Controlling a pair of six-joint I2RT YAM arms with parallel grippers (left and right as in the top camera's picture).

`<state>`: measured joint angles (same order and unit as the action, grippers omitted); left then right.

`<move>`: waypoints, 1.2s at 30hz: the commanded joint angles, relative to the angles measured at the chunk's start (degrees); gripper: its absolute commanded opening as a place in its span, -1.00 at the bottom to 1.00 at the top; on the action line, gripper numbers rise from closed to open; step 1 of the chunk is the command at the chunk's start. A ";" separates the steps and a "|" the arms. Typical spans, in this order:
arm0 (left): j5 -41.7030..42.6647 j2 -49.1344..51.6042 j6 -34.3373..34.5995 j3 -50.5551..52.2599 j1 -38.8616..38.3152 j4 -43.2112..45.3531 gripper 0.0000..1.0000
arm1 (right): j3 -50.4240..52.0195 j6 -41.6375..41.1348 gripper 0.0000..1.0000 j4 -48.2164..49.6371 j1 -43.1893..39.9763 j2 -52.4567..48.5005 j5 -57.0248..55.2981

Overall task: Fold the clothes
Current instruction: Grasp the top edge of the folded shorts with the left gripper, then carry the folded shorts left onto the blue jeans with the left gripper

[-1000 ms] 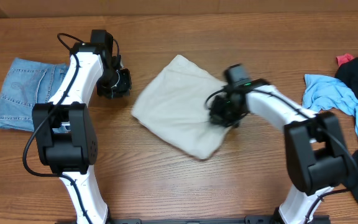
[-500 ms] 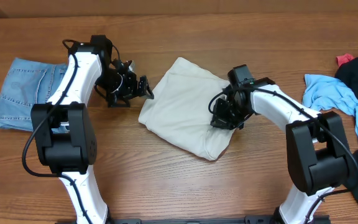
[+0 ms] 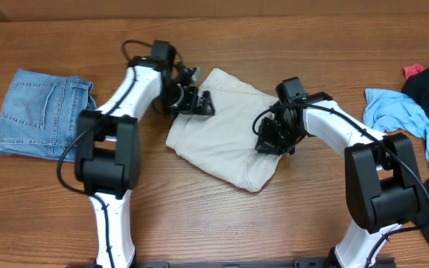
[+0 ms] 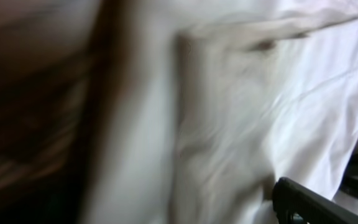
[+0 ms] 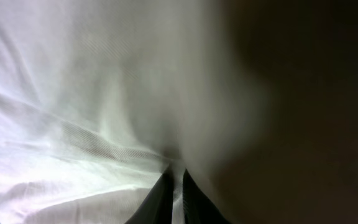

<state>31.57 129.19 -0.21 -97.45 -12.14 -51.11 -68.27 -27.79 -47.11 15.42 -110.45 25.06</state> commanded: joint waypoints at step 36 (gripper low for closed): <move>0.61 -25.35 -17.27 -5.57 32.13 -20.02 -0.92 | -0.61 9.60 -0.06 -3.17 -0.28 40.92 -4.02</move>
<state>31.68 106.83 -11.51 -101.69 13.63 -70.81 -68.42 -18.57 -50.28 15.38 -69.63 21.98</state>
